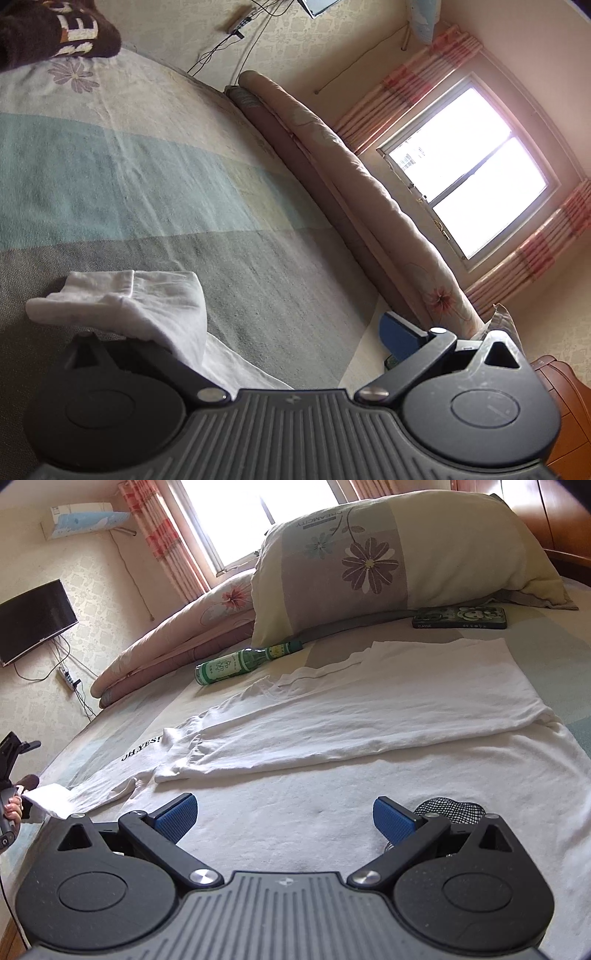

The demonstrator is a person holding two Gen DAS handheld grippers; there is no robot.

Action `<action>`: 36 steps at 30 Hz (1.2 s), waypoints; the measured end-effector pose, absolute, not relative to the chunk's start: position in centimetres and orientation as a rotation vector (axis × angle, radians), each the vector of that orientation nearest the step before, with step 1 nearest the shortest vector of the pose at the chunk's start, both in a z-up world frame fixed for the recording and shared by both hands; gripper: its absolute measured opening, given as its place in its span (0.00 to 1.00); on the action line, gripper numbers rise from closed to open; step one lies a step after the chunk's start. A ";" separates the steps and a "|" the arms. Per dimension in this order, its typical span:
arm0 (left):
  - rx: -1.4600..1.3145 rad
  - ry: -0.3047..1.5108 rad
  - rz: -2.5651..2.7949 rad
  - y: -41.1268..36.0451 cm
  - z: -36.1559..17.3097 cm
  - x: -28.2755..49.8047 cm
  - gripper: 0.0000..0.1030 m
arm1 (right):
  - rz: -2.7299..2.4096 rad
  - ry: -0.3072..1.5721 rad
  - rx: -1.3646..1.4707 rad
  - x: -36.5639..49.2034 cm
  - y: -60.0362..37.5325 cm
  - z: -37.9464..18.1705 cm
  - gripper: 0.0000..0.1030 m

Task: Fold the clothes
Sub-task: 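Lift the held cuff and carry it across the shirt body with the left gripper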

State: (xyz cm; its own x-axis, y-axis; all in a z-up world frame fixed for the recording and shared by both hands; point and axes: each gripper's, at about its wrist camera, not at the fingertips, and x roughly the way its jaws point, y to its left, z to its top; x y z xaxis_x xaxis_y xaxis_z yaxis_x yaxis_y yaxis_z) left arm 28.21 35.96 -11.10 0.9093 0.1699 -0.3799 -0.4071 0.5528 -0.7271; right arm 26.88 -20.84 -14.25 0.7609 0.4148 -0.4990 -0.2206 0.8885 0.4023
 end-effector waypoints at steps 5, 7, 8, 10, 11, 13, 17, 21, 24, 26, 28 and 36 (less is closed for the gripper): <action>-0.882 0.286 0.303 34.7 -9.2 29.0 0.98 | 0.427 0.630 0.270 26.5 -19.8 -13.9 1.00; -0.867 0.290 0.288 33.9 -8.3 29.5 0.98 | 0.470 0.649 0.251 26.3 -19.4 -13.8 1.00; -0.860 0.292 0.281 33.4 -7.8 29.8 0.98 | 0.492 0.662 0.245 26.2 -19.2 -13.7 1.00; -0.847 0.296 0.267 32.5 -6.8 30.4 0.98 | 0.530 0.691 0.232 26.0 -18.9 -13.6 1.00; -0.840 0.298 0.261 32.1 -6.4 30.7 0.98 | 0.545 0.708 0.224 26.0 -18.8 -13.6 1.00; -0.821 0.305 0.244 31.1 -5.3 31.3 0.98 | 0.567 0.764 0.219 25.9 -18.6 -13.7 1.00; -0.781 0.326 0.205 28.8 -3.5 32.5 0.98 | 0.639 0.823 0.249 25.5 -18.7 -13.6 1.00; -0.752 0.339 0.170 26.6 -1.8 33.3 0.98 | 0.638 0.827 0.239 25.0 -19.0 -13.3 1.00; -0.735 0.353 0.149 25.0 -0.6 33.9 0.98 | 0.634 0.824 0.244 25.0 -19.4 -13.2 1.00; -0.721 0.369 0.138 23.9 -0.1 34.4 0.98 | 0.633 0.823 0.254 25.0 -19.7 -13.1 1.00; -0.707 0.384 0.129 22.8 0.4 34.9 0.98 | 0.631 0.822 0.261 25.0 -20.0 -13.0 1.00; -0.655 0.424 0.095 17.9 2.0 36.9 0.98 | 0.622 0.820 0.284 25.1 -21.2 -12.8 1.00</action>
State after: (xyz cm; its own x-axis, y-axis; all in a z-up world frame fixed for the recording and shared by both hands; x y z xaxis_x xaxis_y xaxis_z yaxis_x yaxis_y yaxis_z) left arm 36.89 17.87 1.98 0.9105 -0.0458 -0.4110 -0.2175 0.7922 -0.5702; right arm 25.12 -21.20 -12.81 0.5190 0.6163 -0.5922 -0.4046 0.7875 0.4649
